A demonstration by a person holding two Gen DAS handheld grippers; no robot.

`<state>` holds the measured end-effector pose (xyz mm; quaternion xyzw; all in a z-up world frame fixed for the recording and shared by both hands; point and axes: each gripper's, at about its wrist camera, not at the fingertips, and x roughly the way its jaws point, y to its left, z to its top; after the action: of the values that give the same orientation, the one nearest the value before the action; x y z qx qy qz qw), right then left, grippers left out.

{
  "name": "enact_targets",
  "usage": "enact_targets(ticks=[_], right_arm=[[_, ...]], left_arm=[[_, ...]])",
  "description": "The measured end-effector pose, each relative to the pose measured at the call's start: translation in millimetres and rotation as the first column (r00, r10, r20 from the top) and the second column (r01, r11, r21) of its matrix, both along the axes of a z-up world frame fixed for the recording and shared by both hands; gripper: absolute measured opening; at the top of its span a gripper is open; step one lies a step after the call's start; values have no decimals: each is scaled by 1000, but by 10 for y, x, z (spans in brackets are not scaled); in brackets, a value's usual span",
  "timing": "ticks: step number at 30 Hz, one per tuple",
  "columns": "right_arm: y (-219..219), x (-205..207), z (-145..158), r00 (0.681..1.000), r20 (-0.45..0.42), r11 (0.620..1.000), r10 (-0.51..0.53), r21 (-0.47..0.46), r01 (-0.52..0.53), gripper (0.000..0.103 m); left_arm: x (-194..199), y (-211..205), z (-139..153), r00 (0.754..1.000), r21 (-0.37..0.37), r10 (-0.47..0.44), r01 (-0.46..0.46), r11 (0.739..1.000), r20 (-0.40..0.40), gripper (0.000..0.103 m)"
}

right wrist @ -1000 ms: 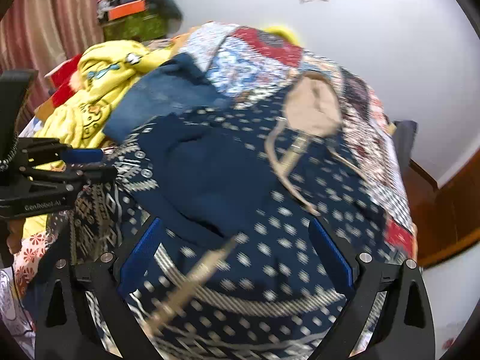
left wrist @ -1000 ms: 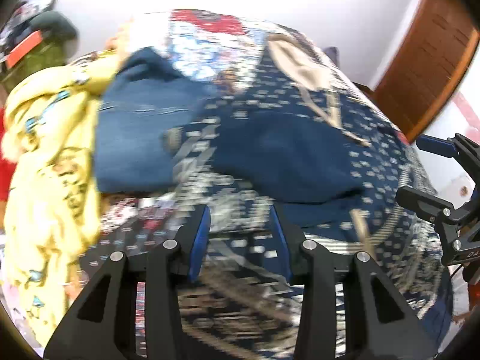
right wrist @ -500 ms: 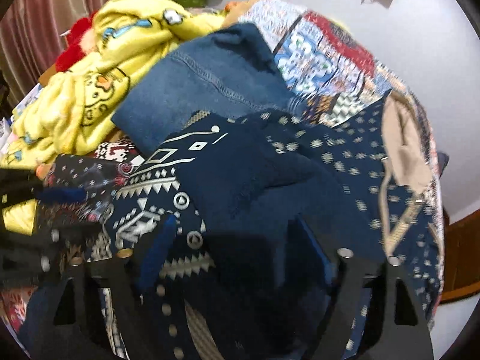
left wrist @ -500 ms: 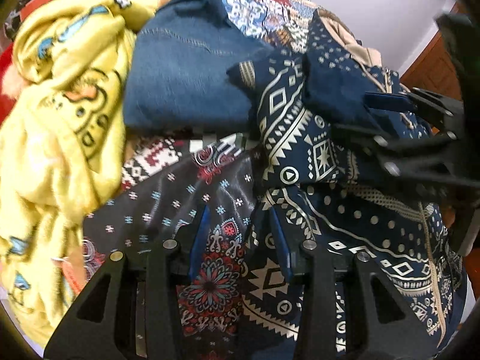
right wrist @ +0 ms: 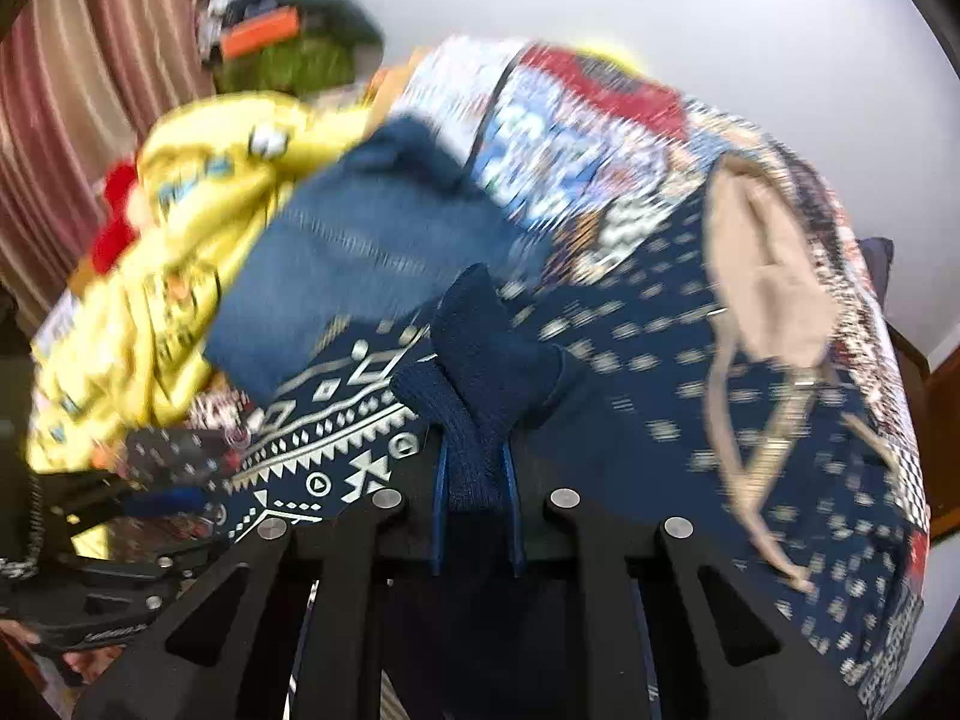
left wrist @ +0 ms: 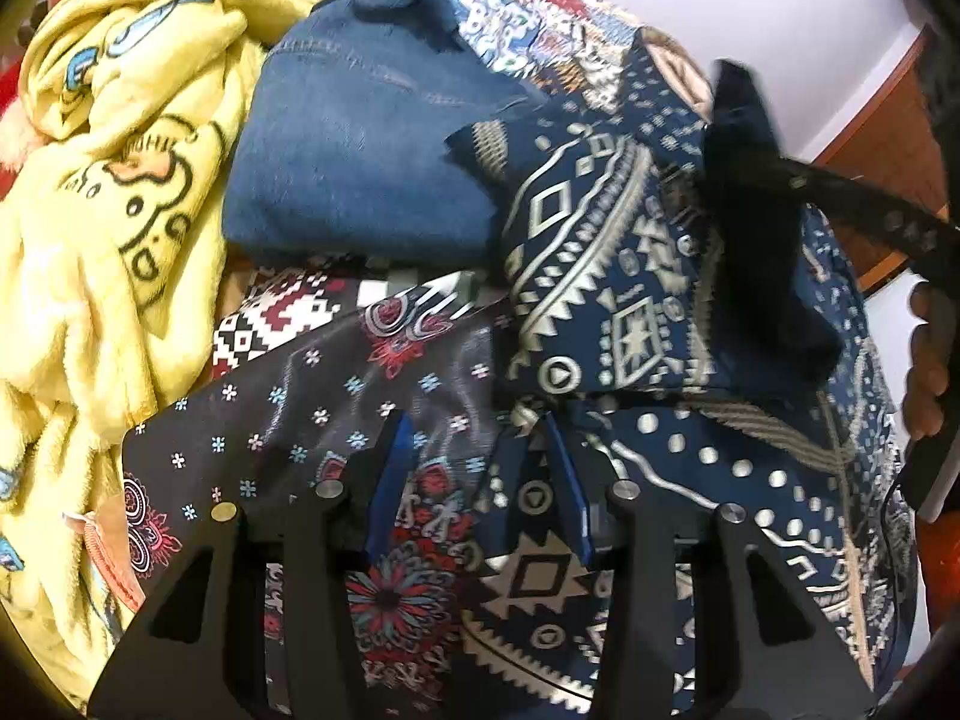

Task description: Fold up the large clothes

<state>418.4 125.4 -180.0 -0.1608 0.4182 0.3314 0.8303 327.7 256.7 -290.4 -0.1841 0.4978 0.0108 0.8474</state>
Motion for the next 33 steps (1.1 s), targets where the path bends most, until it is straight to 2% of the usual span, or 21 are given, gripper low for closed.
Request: enact_targets(ticks=[5, 10, 15, 19, 22, 25, 27, 30, 33], right_arm=[[-551, 3, 469, 995, 63, 993, -78, 94, 72, 13], [-1163, -39, 918, 972, 131, 969, -195, 181, 170, 13], [-1675, -10, 1088, 943, 161, 943, -291, 214, 254, 13], [-2047, 10, 1023, 926, 134, 920, -353, 231, 317, 12], [-2224, 11, 925, 915, 114, 907, -386, 226, 354, 12], [-2426, 43, 763, 913, 62, 898, -404, 218, 382, 12], [-2533, 54, 668, 911, 48, 898, -409, 196, 393, 12], [-2609, 116, 420, 910, -2, 899, -414, 156, 409, 12], [-2697, 169, 155, 906, -57, 897, -420, 128, 424, 12]], left_arm=[[85, -58, -33, 1000, 10, 15, -15, 1000, -7, 45], [112, -33, -70, 997, -13, 73, -73, 997, -12, 48], [152, -90, 9, 995, 26, 101, -101, 995, -3, 48], [242, -137, 86, 991, 78, 134, -134, 988, 13, 48], [359, -174, 71, 984, 181, 177, -174, 968, 2, 48], [414, -178, 39, 979, 215, 205, -198, 956, -8, 50], [392, -180, 89, 974, 246, 226, -225, 943, 22, 52], [389, -172, 153, 963, 265, 264, -269, 926, 56, 60], [336, -121, 153, 956, 241, 289, -293, 925, 55, 64]])
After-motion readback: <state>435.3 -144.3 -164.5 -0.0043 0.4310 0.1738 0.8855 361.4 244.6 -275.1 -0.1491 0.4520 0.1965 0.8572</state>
